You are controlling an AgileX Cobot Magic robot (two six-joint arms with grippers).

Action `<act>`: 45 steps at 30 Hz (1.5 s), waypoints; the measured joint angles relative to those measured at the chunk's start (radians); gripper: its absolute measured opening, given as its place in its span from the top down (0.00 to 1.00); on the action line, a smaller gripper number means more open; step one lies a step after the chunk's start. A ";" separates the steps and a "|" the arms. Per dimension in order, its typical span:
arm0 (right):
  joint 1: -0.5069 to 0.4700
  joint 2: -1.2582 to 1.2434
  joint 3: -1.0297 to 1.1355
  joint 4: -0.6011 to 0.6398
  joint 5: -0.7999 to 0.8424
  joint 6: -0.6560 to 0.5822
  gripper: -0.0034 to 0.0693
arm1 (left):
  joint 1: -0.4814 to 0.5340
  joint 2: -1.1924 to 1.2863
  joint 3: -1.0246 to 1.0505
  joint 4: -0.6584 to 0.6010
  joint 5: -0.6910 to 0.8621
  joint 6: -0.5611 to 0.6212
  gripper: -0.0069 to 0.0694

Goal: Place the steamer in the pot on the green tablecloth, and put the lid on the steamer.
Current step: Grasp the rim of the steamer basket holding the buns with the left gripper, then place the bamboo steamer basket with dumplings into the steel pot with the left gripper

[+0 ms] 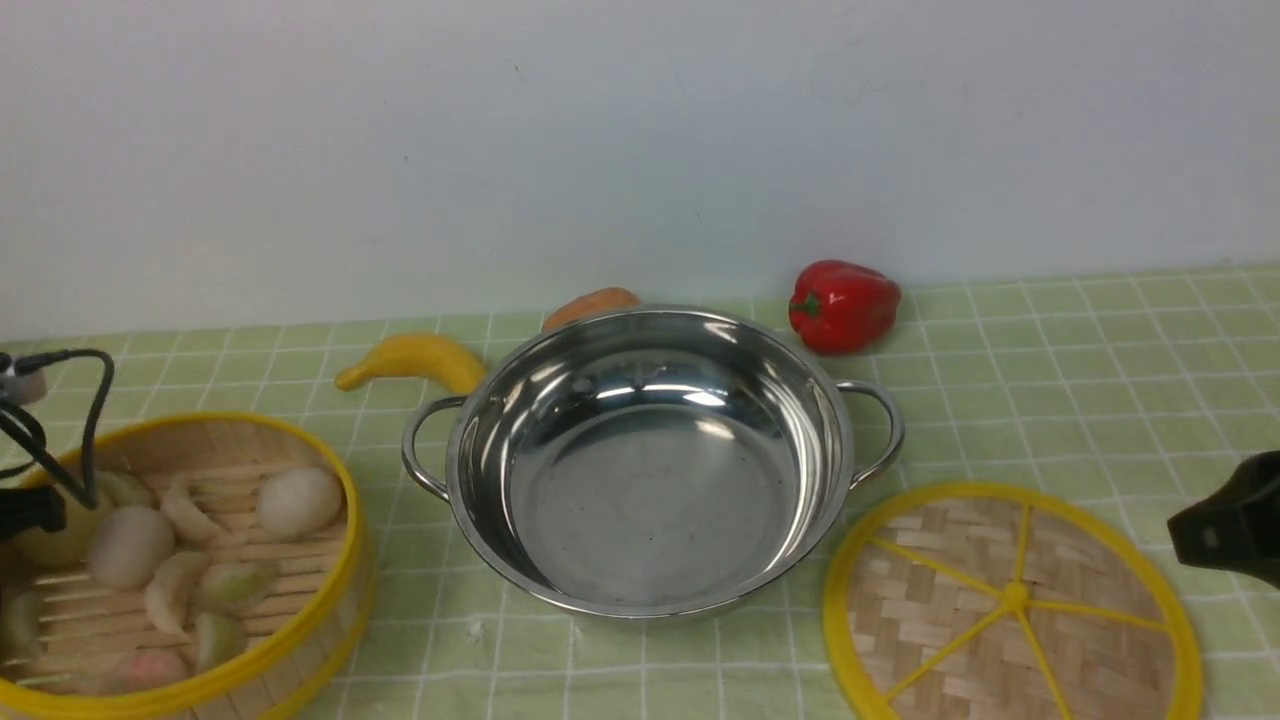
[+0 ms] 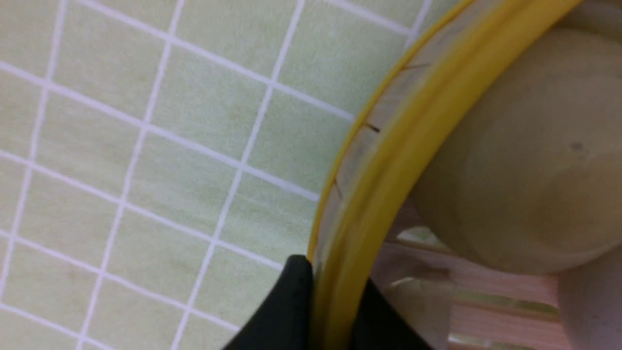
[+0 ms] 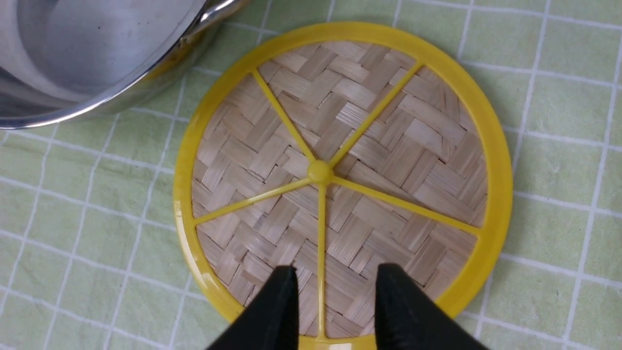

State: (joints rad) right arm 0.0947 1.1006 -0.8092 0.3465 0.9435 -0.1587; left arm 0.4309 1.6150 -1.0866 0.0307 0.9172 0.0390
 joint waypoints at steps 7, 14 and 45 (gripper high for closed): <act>0.000 0.000 0.000 0.000 0.025 -0.005 0.62 | -0.045 -0.039 -0.202 -0.064 0.128 0.040 0.87; 0.000 0.000 0.000 0.000 0.034 -0.006 0.62 | -0.238 -0.031 -0.368 -0.160 0.174 0.077 0.87; 0.000 0.000 0.000 0.007 0.066 -0.006 0.62 | -0.715 0.524 -0.674 -0.063 0.087 -0.086 0.87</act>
State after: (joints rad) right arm 0.0947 1.1006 -0.8092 0.3534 1.0099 -0.1644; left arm -0.2842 2.1386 -1.7610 -0.0323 1.0042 -0.0473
